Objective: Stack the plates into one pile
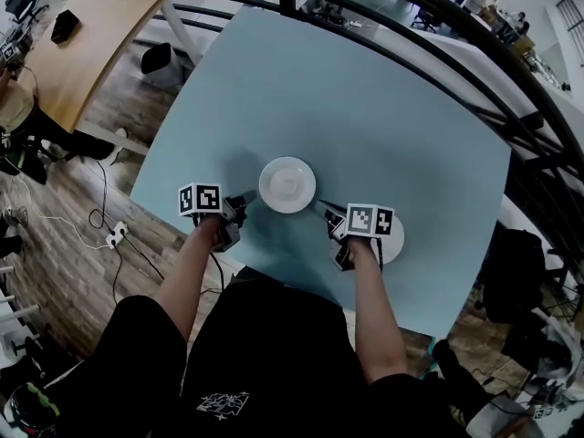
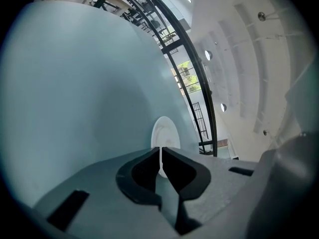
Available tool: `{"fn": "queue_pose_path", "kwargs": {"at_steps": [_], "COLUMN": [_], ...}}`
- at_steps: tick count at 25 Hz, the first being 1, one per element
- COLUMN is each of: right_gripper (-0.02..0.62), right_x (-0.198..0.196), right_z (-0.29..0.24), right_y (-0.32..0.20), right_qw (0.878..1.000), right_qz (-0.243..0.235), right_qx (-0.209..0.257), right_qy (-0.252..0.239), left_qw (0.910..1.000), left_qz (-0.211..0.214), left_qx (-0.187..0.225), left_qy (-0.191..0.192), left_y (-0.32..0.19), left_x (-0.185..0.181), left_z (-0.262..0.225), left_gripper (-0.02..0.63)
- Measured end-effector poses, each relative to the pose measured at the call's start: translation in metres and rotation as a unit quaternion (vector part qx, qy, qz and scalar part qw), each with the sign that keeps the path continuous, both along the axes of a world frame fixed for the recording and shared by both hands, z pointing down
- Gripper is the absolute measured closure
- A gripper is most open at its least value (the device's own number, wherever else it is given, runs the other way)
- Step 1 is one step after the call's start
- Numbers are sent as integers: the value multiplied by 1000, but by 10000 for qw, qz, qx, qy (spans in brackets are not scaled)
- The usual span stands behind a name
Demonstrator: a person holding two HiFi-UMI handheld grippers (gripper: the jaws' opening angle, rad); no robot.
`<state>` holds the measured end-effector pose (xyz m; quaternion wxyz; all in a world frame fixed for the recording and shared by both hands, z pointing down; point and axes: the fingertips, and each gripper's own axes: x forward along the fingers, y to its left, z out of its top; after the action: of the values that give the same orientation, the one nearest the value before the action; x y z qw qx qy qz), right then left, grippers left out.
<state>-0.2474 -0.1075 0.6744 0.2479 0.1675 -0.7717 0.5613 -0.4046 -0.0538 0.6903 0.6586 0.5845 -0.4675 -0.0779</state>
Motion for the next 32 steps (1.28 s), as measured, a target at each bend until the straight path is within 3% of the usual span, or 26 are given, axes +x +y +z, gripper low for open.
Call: {"fn": "queue_pose_path", "kwargs": {"at_steps": [8, 11, 20, 26, 32], "right_gripper": [581, 488, 486, 486, 500], "right_x": [-20, -20, -8, -30, -33], "right_z": [23, 28, 37, 43, 45], "right_y": [-13, -14, -10, -28, -30], "right_qw": [9996, 9994, 9983, 9972, 9965], "right_qz": [75, 117, 304, 461, 508], "right_qx": [-58, -242, -379, -490, -569], "right_qy": [267, 232, 335, 338, 337], "left_qw": [9990, 9987, 9978, 9975, 9962], "left_qz": [199, 173, 275, 446, 761], "left_qx": [-17, -27, 12, -17, -122], "left_qy": [391, 487, 599, 548, 409], "left_y": [-10, -13, -14, -36, -42], "left_x": [-18, -20, -9, -24, -15], "left_z": [11, 15, 13, 18, 22], "left_gripper": [539, 516, 492, 492, 492]}}
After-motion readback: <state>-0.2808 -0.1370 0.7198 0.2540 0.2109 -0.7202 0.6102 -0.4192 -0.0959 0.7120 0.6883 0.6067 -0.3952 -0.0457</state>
